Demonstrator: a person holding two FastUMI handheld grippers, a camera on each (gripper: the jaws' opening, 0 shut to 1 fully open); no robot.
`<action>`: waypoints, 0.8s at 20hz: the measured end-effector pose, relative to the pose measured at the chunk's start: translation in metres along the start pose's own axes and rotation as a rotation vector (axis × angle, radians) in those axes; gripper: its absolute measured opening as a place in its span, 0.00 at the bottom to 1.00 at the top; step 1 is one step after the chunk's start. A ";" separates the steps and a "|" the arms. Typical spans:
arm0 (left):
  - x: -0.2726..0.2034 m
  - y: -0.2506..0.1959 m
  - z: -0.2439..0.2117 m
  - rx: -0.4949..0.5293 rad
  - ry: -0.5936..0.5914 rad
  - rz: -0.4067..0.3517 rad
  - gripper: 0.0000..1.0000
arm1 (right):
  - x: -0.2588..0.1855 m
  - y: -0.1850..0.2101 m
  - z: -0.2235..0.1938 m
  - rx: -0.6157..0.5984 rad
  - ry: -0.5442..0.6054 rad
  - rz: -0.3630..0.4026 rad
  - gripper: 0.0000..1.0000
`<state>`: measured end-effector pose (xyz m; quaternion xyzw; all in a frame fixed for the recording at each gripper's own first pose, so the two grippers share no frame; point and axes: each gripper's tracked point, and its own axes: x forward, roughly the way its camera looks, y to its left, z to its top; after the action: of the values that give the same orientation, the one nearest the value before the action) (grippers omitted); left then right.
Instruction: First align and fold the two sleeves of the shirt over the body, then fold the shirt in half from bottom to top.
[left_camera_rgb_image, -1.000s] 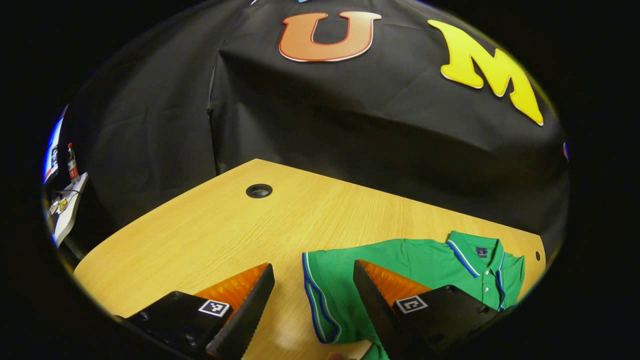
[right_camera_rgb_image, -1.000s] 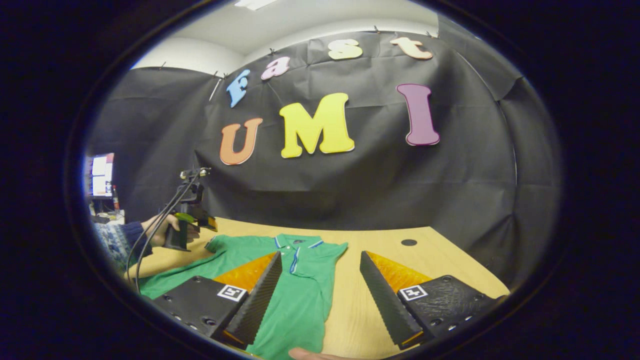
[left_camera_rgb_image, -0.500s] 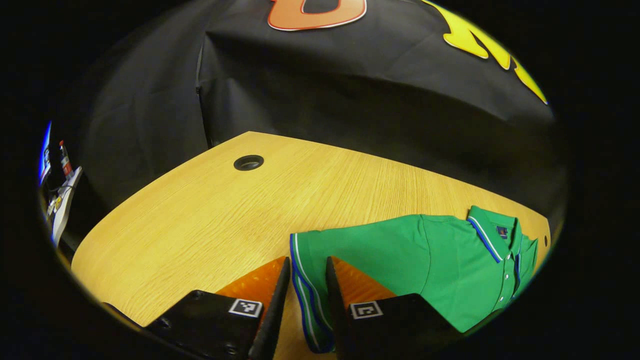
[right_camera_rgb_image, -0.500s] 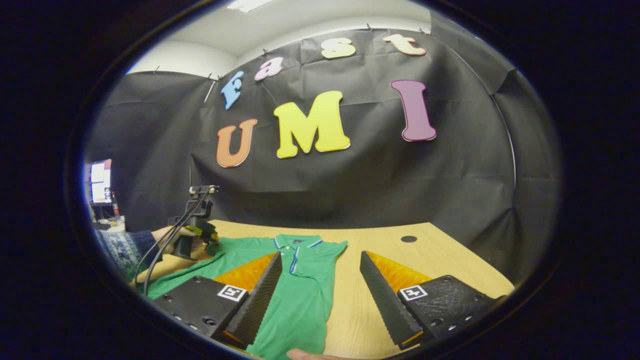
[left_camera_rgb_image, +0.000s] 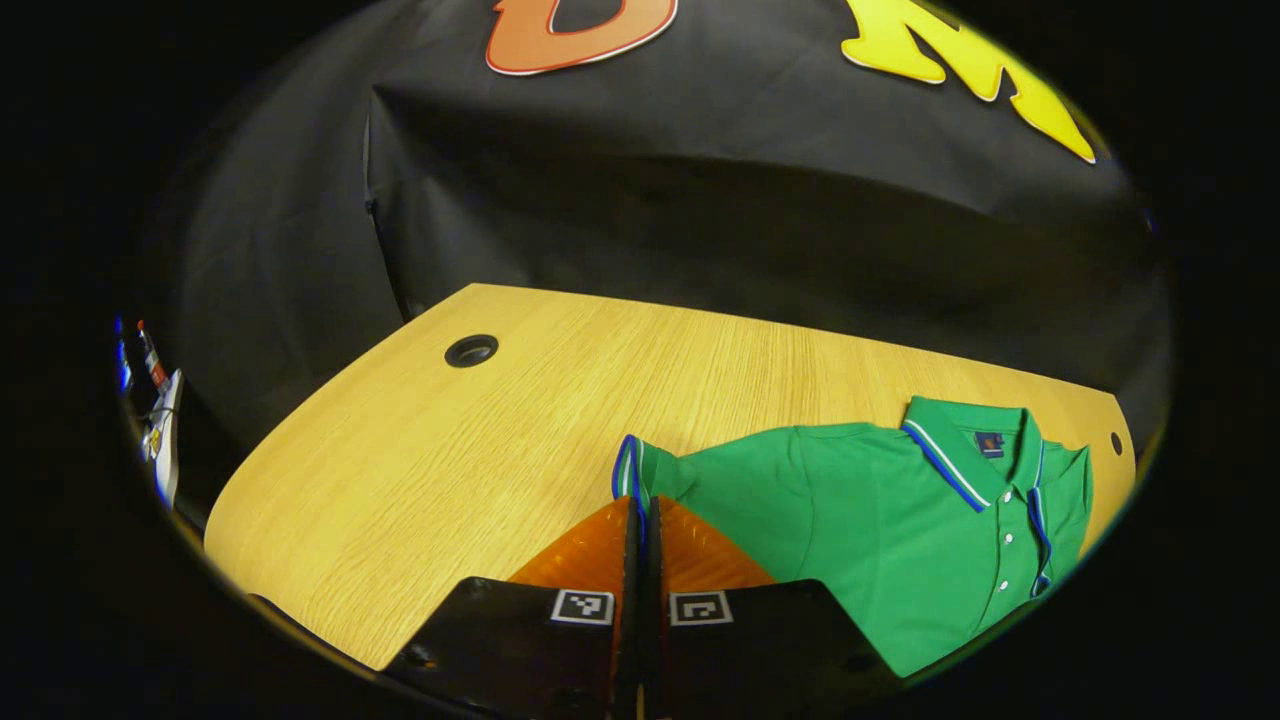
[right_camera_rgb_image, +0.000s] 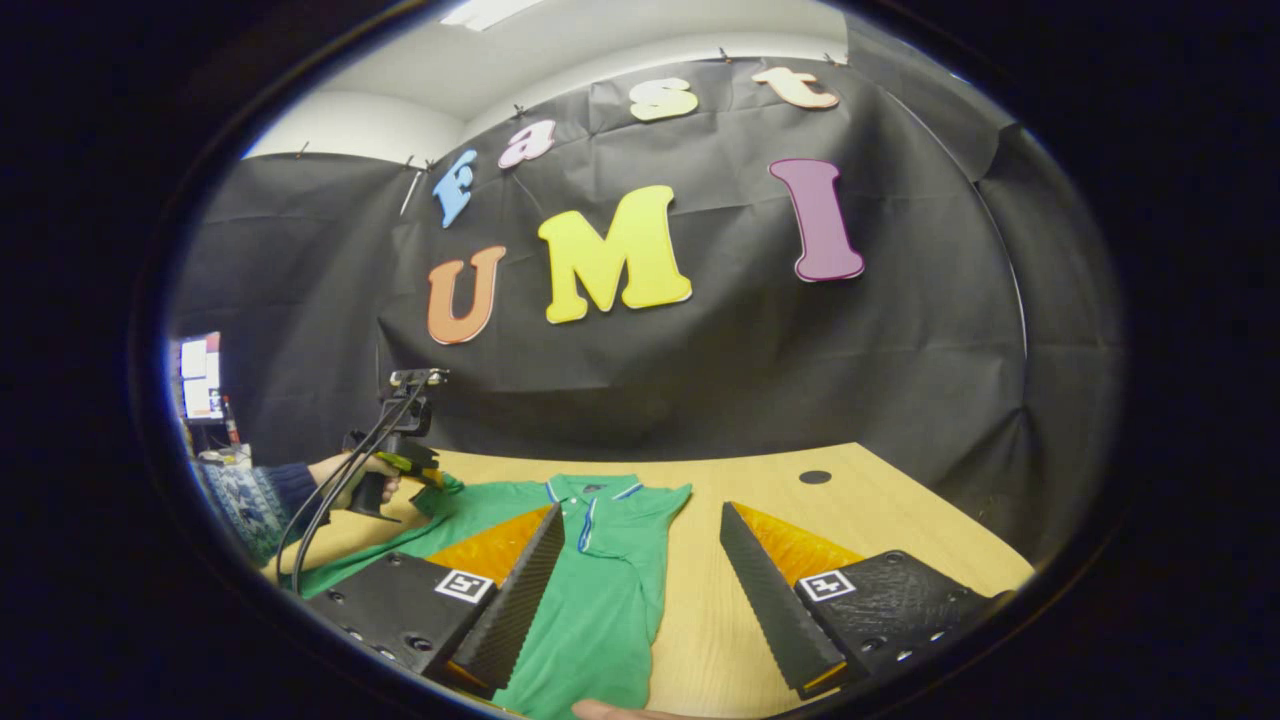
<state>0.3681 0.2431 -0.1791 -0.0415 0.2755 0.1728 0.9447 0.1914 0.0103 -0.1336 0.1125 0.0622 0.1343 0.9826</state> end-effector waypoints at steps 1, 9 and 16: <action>-0.004 -0.003 0.005 0.017 -0.008 0.005 0.08 | -0.001 0.000 0.000 0.007 0.000 0.002 0.95; -0.025 -0.057 0.018 0.055 -0.021 -0.041 0.08 | -0.001 -0.007 0.001 0.056 0.006 0.001 0.95; -0.046 -0.130 0.027 0.126 -0.057 -0.113 0.09 | -0.001 -0.008 -0.001 0.052 0.012 -0.001 0.96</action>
<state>0.3906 0.1119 -0.1336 0.0076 0.2562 0.1025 0.9611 0.1925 0.0028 -0.1361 0.1373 0.0717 0.1327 0.9790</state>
